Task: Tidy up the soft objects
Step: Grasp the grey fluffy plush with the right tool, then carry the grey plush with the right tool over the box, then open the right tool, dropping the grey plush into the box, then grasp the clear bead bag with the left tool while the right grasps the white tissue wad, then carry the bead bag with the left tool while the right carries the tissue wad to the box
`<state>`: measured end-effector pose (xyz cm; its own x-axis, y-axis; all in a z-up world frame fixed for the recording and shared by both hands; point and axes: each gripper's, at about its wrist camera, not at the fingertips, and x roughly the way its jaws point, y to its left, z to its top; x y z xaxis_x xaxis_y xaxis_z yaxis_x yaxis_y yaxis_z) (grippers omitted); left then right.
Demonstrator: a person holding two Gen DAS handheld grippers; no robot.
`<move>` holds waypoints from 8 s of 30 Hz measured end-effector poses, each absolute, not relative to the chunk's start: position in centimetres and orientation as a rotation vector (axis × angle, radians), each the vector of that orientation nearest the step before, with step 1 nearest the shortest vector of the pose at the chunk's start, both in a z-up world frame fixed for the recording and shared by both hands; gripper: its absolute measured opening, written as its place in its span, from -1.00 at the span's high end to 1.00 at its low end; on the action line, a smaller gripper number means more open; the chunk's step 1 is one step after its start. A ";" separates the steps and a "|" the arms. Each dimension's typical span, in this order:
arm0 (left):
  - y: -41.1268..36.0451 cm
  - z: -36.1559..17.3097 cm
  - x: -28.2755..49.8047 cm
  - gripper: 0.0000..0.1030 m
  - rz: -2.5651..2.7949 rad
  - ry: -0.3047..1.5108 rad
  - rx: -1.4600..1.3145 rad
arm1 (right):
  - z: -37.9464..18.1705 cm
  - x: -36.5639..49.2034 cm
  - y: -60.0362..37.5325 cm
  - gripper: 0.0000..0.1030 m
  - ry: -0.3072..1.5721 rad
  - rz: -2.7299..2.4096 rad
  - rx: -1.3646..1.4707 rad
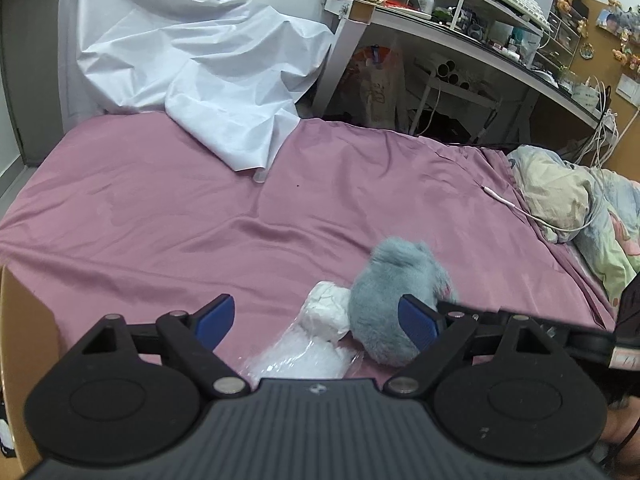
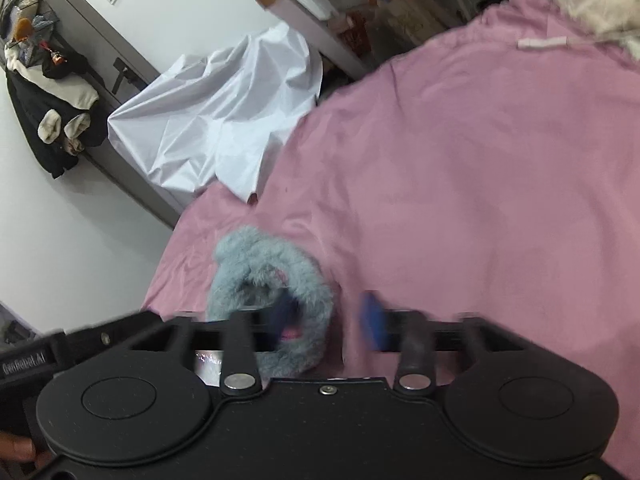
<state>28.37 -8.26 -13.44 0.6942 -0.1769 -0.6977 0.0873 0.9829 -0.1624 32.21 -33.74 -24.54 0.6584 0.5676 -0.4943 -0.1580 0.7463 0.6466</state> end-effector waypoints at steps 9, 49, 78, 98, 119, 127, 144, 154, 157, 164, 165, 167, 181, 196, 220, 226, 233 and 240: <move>-10.9 -12.8 28.7 -0.49 -0.222 0.749 -0.122 | -24.8 32.2 -34.5 0.75 0.747 0.494 0.672; -8.8 -10.3 24.1 0.64 -0.195 0.774 -0.184 | -18.8 26.8 -29.5 0.77 0.653 0.597 0.568; 4.9 -5.7 12.7 0.65 -0.051 0.618 -0.304 | -14.5 19.8 -16.5 0.77 0.600 0.760 0.484; 13.3 -7.9 9.6 0.68 0.096 0.606 -0.451 | -15.2 18.5 -8.1 0.76 0.681 0.841 0.396; 14.5 -8.7 8.5 0.01 0.182 0.623 -0.448 | -15.8 17.8 -7.7 -0.05 0.721 0.835 0.368; 12.9 -7.7 9.0 -0.47 0.206 0.606 -0.405 | -14.9 17.7 -10.8 -0.41 0.678 0.787 0.356; 7.1 -7.0 11.9 -0.76 0.150 0.674 -0.220 | -15.6 19.6 -19.2 -0.86 0.674 0.638 0.323; 2.1 -6.1 14.1 -0.76 0.000 0.752 -0.037 | -15.4 21.2 -23.6 -0.90 0.685 0.610 0.291; 0.4 -5.7 14.7 -0.76 -0.017 0.770 -0.008 | -15.4 21.6 -24.3 -0.90 0.697 0.607 0.296; -2.6 -5.4 16.5 -0.76 -0.062 0.802 0.043 | -15.7 23.5 -26.5 -0.90 0.698 0.603 0.283; -2.8 -5.4 16.9 -0.76 -0.065 0.809 0.050 | -15.8 23.9 -26.9 -0.90 0.700 0.604 0.286; -3.1 -5.2 17.8 -0.76 -0.058 0.820 0.057 | -16.0 24.6 -27.5 -0.88 0.704 0.606 0.291; -4.3 -6.1 22.3 -0.76 0.010 0.886 0.014 | -18.5 30.8 -27.9 -0.59 0.739 0.626 0.239; -6.5 -12.5 24.3 -0.76 0.160 0.866 -0.231 | -19.6 35.7 -29.0 -0.48 0.692 0.742 0.285; -9.0 -19.8 24.5 -0.49 0.375 0.783 -0.669 | -22.0 37.3 -27.2 -0.09 0.784 0.814 0.275; -8.3 -19.9 24.9 0.05 0.370 0.763 -0.702 | -23.1 37.7 -25.9 -0.09 0.798 0.830 0.243; -7.6 -20.0 23.7 0.24 0.386 0.752 -0.756 | -24.0 37.7 -24.4 0.09 0.792 0.829 0.174; -6.5 -18.8 22.4 0.26 0.408 0.739 -0.779 | -21.9 36.6 -24.0 0.12 0.748 0.858 0.137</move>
